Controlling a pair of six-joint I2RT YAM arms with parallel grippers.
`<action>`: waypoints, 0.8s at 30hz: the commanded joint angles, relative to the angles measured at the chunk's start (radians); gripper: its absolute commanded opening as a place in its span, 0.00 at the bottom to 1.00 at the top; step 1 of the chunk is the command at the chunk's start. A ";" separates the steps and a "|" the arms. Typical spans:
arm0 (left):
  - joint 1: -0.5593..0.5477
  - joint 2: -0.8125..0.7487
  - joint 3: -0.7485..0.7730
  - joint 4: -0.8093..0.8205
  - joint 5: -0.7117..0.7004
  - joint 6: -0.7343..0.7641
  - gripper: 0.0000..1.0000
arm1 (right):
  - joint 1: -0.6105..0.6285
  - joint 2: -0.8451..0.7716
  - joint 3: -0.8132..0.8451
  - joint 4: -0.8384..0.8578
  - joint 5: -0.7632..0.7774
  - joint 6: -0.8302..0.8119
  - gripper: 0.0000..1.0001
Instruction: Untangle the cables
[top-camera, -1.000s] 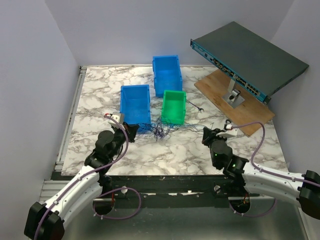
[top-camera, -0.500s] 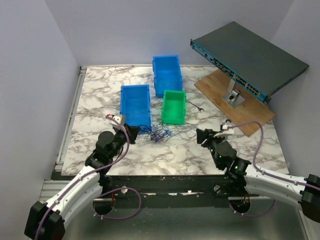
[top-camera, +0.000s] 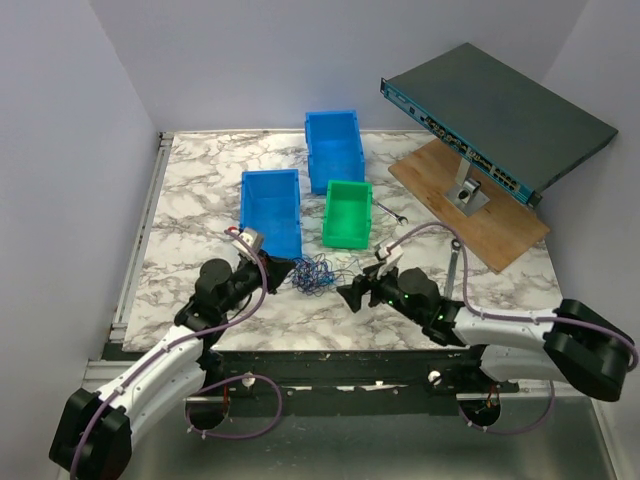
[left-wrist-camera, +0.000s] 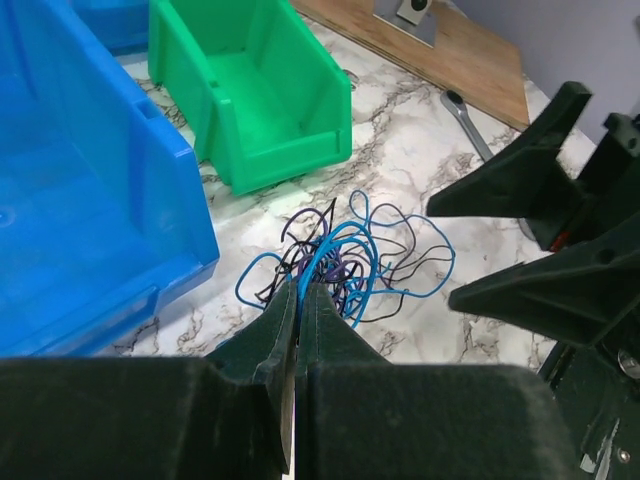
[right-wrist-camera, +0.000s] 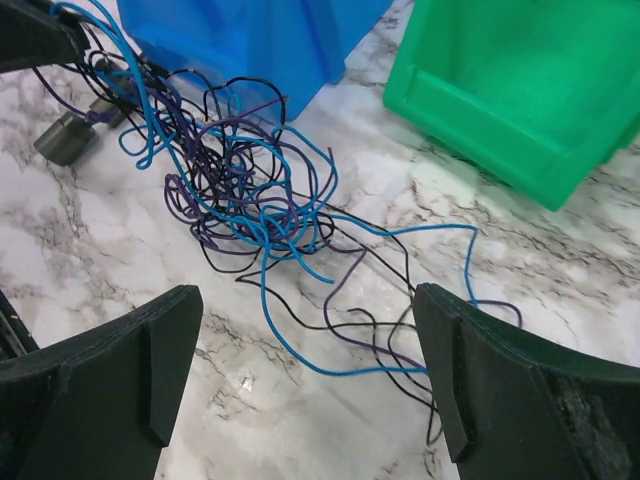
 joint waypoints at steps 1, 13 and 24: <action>0.005 -0.036 0.008 0.047 0.047 0.020 0.00 | -0.004 0.136 0.103 -0.012 -0.106 -0.027 0.95; 0.004 0.007 -0.015 0.237 0.301 -0.010 0.00 | -0.004 0.291 0.172 0.070 -0.326 -0.033 0.91; 0.006 -0.049 0.003 0.007 -0.088 -0.003 0.00 | -0.004 0.211 0.179 -0.155 0.494 0.151 0.01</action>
